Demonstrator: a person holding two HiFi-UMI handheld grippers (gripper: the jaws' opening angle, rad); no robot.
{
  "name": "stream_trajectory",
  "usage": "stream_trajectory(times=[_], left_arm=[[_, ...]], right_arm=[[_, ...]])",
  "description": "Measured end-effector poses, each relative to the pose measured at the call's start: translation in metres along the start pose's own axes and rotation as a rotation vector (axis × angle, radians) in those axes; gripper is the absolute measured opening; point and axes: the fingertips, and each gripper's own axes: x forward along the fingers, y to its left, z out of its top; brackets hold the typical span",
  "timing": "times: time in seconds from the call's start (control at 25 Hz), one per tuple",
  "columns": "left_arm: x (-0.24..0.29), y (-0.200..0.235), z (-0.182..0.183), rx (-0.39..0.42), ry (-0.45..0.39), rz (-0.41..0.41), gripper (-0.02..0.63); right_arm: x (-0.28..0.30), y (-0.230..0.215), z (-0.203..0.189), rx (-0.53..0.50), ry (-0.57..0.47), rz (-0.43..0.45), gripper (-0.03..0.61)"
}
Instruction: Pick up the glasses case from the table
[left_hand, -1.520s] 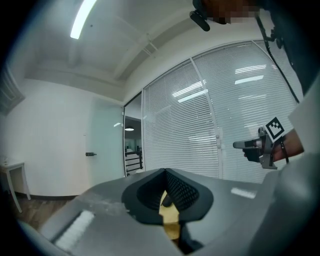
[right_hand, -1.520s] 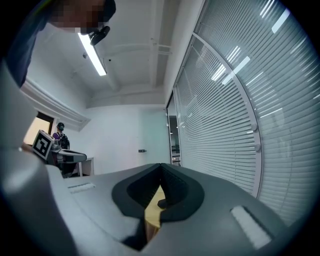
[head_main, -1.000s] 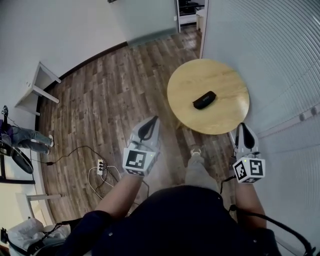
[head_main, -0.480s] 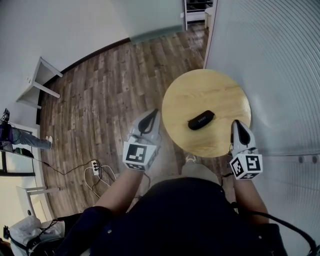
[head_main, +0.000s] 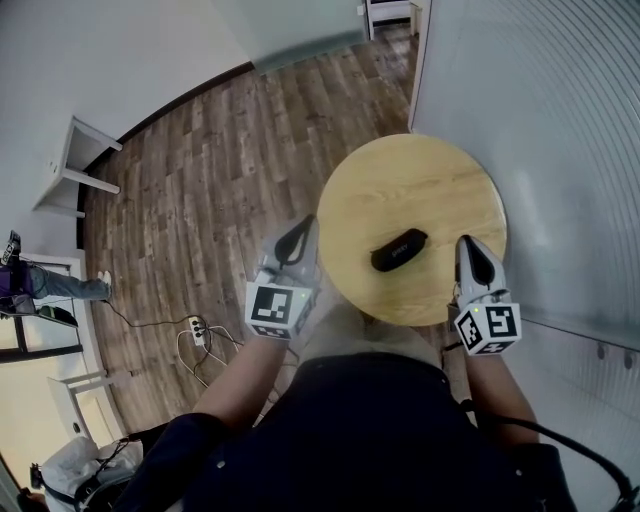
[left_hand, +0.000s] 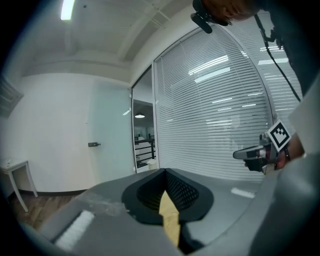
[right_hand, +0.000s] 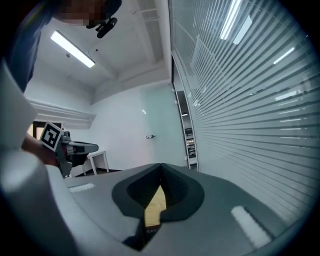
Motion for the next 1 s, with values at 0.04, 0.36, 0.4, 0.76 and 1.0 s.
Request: stream_trajectory(times=[0.04,0.36,0.4,0.76,1.0], left_arm=[[0.006,0.001,-0.003,-0.004,0.006,-0.008,0.006],[0.052,0.005,-0.034,-0.016,0.039,-0.1,0.006],[0.059,0.004,-0.039,-0.018,0.041,-0.111,0.006],[0.1,0.0,-0.083,-0.017,0.087,-0.175,0.006],[0.127,0.0,-0.109,-0.005,0.1,-0.208,0.006]], right_arm=[[0.005,-0.001,-0.004,0.003,0.009,-0.005,0.008],[0.03,-0.001,-0.045,0.024,0.094,-0.032,0.009],[0.034,-0.002,-0.052,0.026,0.108,-0.029,0.009],[0.058,0.0,-0.112,0.078,0.216,-0.049,0.015],[0.071,-0.012,-0.171,0.216,0.274,-0.114,0.109]])
